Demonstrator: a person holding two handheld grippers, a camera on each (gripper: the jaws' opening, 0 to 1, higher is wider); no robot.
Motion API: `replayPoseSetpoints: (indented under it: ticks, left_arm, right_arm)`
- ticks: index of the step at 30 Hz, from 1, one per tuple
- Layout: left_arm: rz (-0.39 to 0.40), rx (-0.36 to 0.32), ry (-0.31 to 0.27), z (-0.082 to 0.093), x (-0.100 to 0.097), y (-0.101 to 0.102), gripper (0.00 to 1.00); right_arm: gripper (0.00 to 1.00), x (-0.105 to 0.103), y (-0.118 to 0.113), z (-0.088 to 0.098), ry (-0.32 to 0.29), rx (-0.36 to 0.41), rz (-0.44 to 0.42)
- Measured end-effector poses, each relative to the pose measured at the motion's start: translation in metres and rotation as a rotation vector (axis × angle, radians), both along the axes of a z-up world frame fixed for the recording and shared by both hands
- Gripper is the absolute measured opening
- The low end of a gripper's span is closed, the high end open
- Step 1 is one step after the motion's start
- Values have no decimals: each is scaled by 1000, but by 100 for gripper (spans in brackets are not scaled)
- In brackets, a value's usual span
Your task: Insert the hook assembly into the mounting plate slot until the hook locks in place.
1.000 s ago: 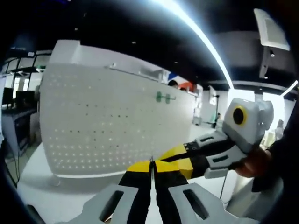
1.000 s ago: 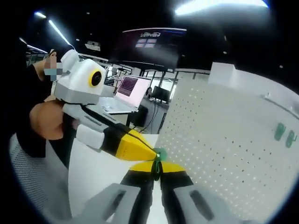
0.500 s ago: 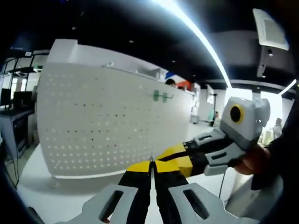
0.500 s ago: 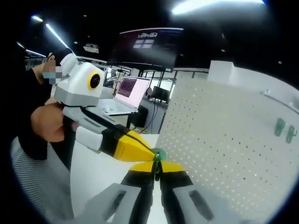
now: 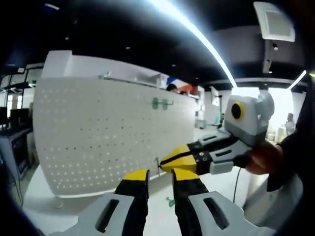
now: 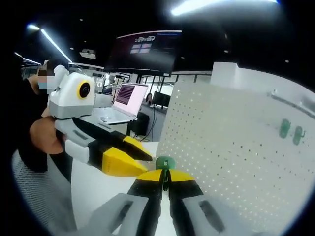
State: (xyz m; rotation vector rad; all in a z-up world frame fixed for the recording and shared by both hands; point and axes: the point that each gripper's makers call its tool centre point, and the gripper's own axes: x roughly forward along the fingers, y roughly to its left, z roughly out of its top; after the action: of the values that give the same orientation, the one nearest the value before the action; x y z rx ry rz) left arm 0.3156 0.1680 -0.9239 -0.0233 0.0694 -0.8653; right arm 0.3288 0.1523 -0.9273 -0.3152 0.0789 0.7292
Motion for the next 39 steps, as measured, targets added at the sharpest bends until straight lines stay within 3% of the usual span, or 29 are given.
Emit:
replayPoseSetpoints:
  ticks: [16, 28, 33, 39]
  left_arm:
    - [-22, 31, -66, 7, -5, -9, 46]
    - [-3, 68, -93, 5, -3, -10, 61]
    - [11, 88, -115, 6, -3, -8, 64]
    - [28, 89, -129, 9, -2, -6, 69]
  right_arm:
    - [1, 4, -24, 8, -4, 22, -66]
    - [1, 13, -62, 16, -11, 42, -161]
    - [1, 22, -91, 30, -42, 67, -232]
    - [1, 36, -138, 65, -113, 91, -344]
